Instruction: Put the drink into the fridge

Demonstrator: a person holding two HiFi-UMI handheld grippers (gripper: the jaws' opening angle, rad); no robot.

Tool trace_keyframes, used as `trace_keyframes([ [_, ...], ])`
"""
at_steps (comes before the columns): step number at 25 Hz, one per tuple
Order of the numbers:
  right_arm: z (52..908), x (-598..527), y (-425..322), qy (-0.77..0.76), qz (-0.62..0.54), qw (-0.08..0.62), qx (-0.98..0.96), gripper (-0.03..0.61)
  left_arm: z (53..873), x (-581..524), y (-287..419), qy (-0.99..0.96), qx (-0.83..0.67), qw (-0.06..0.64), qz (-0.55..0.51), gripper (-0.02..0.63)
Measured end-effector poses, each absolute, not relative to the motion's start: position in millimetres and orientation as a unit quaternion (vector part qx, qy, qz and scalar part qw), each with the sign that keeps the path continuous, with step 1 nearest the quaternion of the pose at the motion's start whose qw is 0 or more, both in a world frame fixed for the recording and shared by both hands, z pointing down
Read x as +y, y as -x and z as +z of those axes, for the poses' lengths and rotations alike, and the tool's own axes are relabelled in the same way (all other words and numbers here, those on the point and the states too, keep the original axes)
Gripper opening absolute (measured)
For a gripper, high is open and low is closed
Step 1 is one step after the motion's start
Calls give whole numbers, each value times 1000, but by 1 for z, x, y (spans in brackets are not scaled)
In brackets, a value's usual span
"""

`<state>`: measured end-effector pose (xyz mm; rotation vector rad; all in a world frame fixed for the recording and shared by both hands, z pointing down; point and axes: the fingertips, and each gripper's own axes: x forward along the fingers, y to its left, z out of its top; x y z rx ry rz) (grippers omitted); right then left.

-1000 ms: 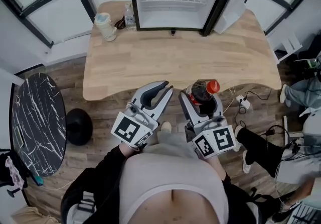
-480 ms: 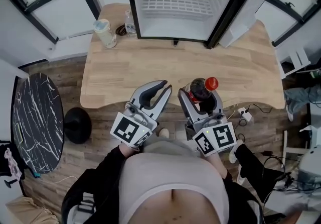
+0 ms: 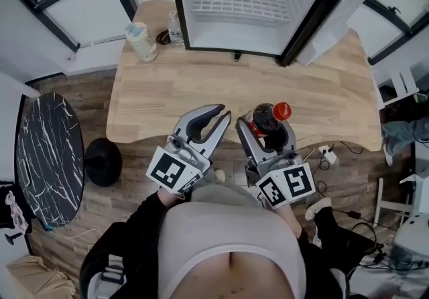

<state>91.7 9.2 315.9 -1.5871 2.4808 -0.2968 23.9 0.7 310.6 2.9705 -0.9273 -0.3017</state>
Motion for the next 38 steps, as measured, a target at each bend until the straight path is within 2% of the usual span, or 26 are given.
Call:
trace_keyframes([
  [8, 316, -22, -99, 543, -99, 94, 829, 325, 314, -29, -31, -954, -284, 7, -93, 63],
  [17, 310, -102, -108, 562, -88, 93, 817, 325, 304, -116, -37, -959, -264, -1, -103, 63],
  [27, 309, -198, -119, 588, -96, 97, 797, 325, 313, -208, -40, -963, -250, 27, -96, 63],
  [38, 304, -245, -141, 588, -90, 87, 799, 325, 324, -233, -60, -964, -248, 47, -85, 63],
])
